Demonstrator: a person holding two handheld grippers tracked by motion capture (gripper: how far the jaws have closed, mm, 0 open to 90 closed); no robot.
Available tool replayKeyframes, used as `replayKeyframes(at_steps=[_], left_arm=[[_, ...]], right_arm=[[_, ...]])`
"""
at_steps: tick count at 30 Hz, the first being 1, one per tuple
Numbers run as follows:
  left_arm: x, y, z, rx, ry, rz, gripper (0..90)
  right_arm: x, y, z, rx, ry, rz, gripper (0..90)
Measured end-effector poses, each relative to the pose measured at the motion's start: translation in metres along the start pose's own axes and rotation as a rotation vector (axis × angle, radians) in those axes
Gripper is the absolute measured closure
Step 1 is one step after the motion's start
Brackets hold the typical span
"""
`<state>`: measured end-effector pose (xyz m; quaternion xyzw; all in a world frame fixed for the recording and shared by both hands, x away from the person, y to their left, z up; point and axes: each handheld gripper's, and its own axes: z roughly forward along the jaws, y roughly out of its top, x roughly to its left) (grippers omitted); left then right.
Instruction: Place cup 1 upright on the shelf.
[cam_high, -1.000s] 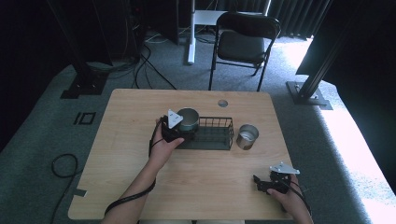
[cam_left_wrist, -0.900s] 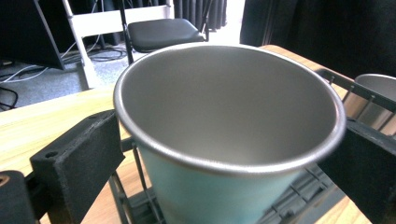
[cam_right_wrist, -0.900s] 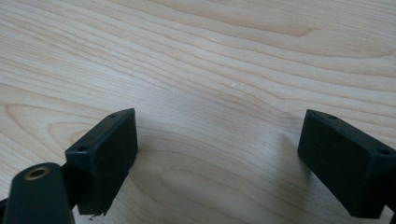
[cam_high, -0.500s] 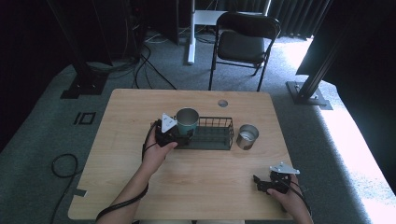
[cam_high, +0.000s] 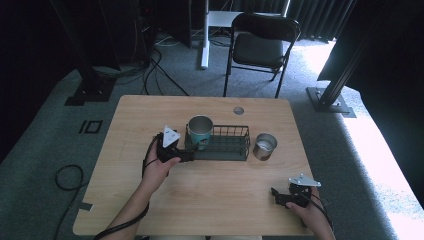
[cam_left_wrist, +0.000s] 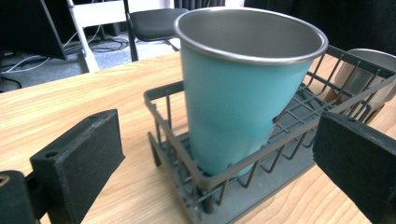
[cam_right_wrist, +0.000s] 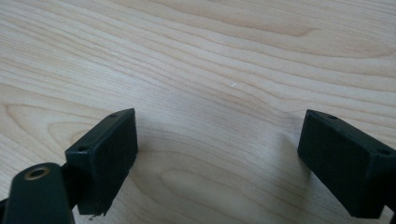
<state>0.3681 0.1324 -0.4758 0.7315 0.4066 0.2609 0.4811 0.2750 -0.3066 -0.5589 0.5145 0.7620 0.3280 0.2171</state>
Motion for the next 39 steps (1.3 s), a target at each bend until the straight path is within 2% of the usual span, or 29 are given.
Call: replayKeyframes(at_steps=[7, 16, 27, 32, 39], left_arm=[[0.009, -0.011, -0.008, 0.016, 0.012, -0.010, 2.6], [0.021, -0.029, -0.018, 0.028, 0.029, -0.053, 2.6], [0.036, -0.049, -0.032, 0.067, 0.050, -0.057, 2.6], [0.044, -0.058, -0.040, 0.064, 0.070, -0.080, 2.6], [0.053, -0.071, -0.050, 0.090, 0.092, -0.087, 2.6]], right_arm=[[0.000, 0.000, 0.000, 0.000, 0.000, 0.000, 11.6], [0.000, 0.000, 0.000, 0.000, 0.000, 0.000, 11.6], [0.000, 0.000, 0.000, -0.001, 0.002, -0.002, 11.7], [0.000, 0.000, 0.000, -0.001, 0.002, -0.003, 11.7], [0.000, 0.000, 0.000, -0.001, 0.003, -0.003, 11.7]])
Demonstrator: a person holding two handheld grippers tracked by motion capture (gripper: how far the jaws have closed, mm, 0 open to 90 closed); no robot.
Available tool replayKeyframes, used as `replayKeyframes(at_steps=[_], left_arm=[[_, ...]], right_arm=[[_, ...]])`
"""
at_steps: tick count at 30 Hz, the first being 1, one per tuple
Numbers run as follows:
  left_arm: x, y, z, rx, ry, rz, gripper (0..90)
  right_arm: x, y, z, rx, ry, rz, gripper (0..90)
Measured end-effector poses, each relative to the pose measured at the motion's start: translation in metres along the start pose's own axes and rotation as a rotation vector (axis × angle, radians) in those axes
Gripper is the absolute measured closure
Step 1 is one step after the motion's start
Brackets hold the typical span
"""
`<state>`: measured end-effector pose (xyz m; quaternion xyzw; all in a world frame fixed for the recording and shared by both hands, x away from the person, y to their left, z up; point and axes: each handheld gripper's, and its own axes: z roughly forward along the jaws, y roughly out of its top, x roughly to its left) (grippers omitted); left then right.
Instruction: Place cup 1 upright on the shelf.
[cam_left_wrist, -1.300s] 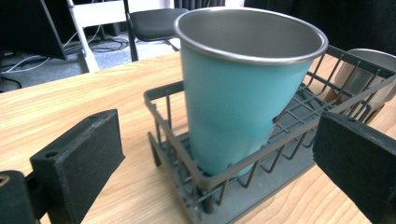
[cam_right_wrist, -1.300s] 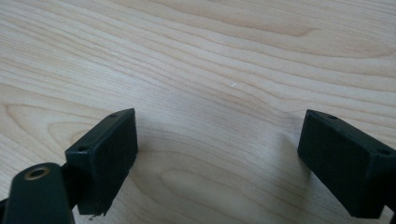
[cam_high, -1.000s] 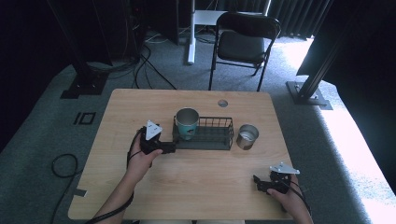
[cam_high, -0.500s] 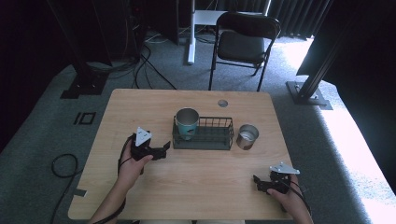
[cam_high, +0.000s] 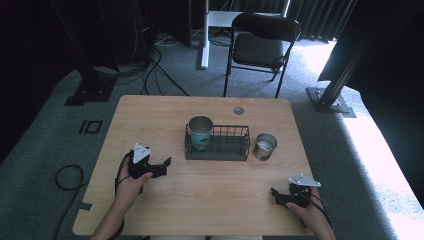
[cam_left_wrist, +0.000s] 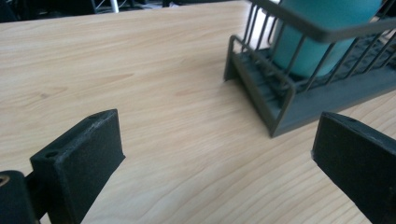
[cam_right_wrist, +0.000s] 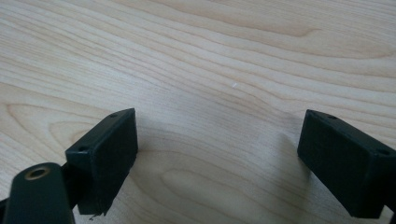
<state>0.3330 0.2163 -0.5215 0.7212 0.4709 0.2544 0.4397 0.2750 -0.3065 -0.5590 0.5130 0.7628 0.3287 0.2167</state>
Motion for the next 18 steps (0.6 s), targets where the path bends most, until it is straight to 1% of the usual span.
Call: replayKeyframes(at_steps=[2, 3, 6, 9, 12, 18], left_arm=[[0.003, -0.003, -0.003, 0.007, 0.003, 0.002, 2.6], [0.005, -0.005, -0.005, 0.009, 0.006, -0.005, 2.6], [0.011, -0.010, -0.011, 0.018, 0.012, -0.008, 2.6], [0.014, -0.015, -0.015, 0.033, 0.017, -0.012, 2.6], [0.018, -0.020, -0.018, 0.044, 0.013, -0.018, 2.6], [0.025, -0.027, -0.027, 0.055, 0.023, -0.033, 2.6]], right_arm=[[0.000, 0.000, 0.000, 0.000, 0.001, -0.001, 11.7], [0.000, 0.000, 0.000, 0.000, 0.001, -0.003, 11.7], [0.000, 0.000, 0.000, 0.000, 0.002, -0.003, 11.7], [0.000, 0.000, 0.000, 0.000, 0.002, -0.003, 11.7], [0.000, 0.000, 0.000, 0.000, 0.002, -0.003, 11.7], [0.000, 0.000, 0.000, 0.000, 0.002, -0.004, 11.7]])
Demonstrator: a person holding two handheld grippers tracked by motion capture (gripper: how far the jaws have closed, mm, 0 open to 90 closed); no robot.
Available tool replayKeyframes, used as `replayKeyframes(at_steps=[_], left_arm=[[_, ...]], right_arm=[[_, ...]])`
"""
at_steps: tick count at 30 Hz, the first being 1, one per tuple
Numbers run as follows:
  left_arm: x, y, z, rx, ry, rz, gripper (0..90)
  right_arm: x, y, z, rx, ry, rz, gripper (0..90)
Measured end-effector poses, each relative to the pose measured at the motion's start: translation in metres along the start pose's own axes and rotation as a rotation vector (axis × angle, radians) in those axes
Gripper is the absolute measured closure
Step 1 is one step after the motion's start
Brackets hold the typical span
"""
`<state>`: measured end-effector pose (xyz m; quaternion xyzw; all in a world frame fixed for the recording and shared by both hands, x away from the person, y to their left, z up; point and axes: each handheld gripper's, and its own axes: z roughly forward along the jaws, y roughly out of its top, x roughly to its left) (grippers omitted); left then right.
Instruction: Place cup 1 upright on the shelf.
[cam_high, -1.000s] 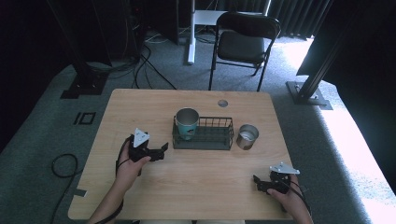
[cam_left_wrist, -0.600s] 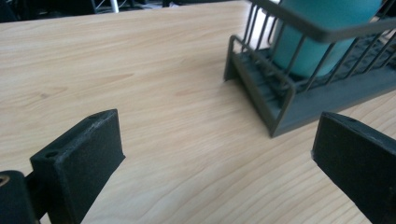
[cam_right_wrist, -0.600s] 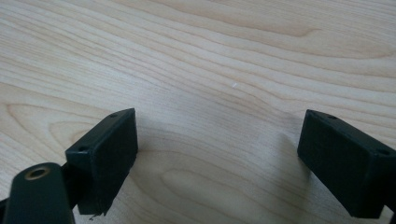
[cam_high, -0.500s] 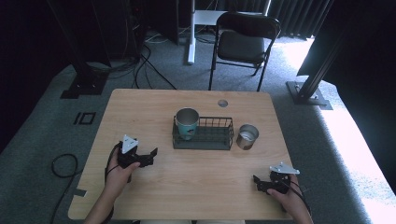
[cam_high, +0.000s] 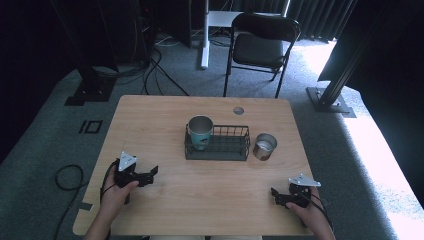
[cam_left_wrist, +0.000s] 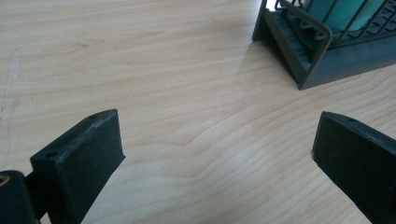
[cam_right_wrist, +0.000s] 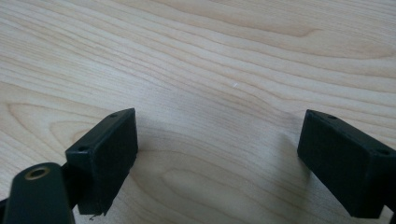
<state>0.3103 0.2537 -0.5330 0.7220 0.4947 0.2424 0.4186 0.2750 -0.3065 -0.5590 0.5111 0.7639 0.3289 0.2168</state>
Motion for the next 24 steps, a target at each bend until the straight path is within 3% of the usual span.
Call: replayKeyframes(at_steps=[10, 13, 20, 24], left_arm=[[0.014, -0.008, -0.015, 0.022, 0.022, -0.011, 2.6], [0.019, -0.013, -0.018, 0.029, 0.027, -0.040, 2.6], [0.029, -0.020, -0.027, 0.078, 0.081, -0.046, 2.6], [0.035, -0.023, -0.033, 0.098, 0.118, -0.077, 2.6]], right_arm=[[0.000, 0.000, 0.000, -0.001, 0.002, -0.003, 11.7], [0.000, 0.000, 0.000, -0.001, 0.002, -0.002, 11.7], [0.000, 0.000, 0.000, -0.001, 0.002, -0.002, 11.7], [0.000, 0.000, 0.000, -0.001, 0.002, -0.003, 11.7]])
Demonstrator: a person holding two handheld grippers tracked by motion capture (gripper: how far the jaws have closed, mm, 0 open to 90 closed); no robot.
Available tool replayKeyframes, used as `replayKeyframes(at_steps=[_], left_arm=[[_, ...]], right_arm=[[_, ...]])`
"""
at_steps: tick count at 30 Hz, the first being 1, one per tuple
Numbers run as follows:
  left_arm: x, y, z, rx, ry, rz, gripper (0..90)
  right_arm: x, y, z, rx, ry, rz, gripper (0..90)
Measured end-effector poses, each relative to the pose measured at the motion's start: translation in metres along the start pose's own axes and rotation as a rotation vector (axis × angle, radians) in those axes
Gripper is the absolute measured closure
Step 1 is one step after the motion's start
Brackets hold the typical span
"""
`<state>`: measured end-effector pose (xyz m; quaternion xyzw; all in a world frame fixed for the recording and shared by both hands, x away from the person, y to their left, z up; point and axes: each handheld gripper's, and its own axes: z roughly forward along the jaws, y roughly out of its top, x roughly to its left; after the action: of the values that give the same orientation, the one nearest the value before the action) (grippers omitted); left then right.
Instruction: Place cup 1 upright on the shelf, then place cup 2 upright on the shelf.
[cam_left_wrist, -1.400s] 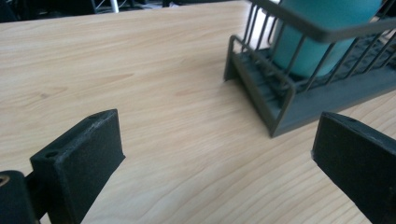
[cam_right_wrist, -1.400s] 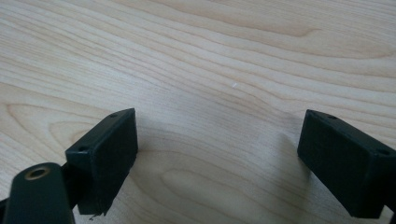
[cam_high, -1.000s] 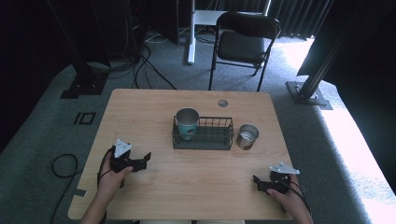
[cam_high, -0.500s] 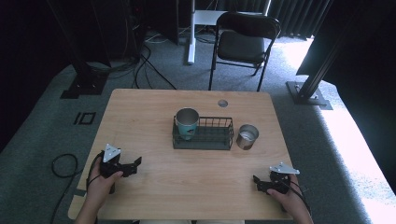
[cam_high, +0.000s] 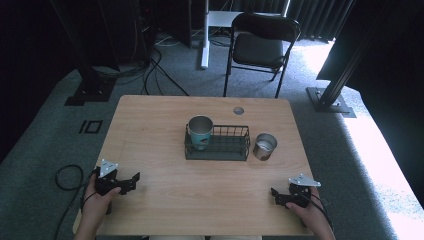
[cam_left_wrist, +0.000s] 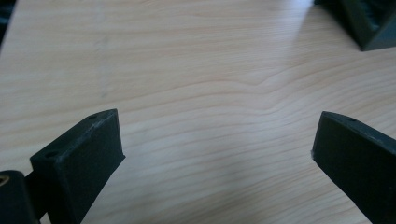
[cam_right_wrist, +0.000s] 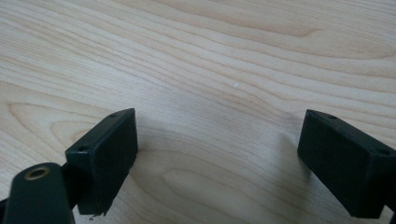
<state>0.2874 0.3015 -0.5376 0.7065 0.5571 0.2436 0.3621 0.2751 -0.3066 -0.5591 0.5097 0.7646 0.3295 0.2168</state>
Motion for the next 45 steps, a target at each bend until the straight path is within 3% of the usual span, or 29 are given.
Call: replayKeyframes(at_steps=[11, 20, 24, 28, 45], left_arm=[[0.010, -0.010, 0.001, 0.107, 0.093, -0.065, 2.6], [0.011, -0.014, 0.006, 0.149, 0.061, -0.048, 2.6], [0.008, -0.016, 0.008, 0.152, 0.077, 0.018, 2.6], [0.007, -0.016, 0.010, 0.141, 0.062, 0.029, 2.3], [0.007, -0.016, 0.010, 0.140, 0.062, 0.029, 2.3]], right_arm=[[0.000, 0.000, 0.000, 0.000, 0.000, 0.000, 11.6], [0.000, 0.000, 0.000, 0.000, 0.001, 0.000, 11.6], [0.000, 0.000, 0.000, 0.000, 0.000, 0.000, 11.6], [0.000, 0.000, 0.000, 0.000, 0.000, 0.000, 11.6], [0.000, 0.001, 0.001, 0.002, -0.012, 0.013, 11.6]])
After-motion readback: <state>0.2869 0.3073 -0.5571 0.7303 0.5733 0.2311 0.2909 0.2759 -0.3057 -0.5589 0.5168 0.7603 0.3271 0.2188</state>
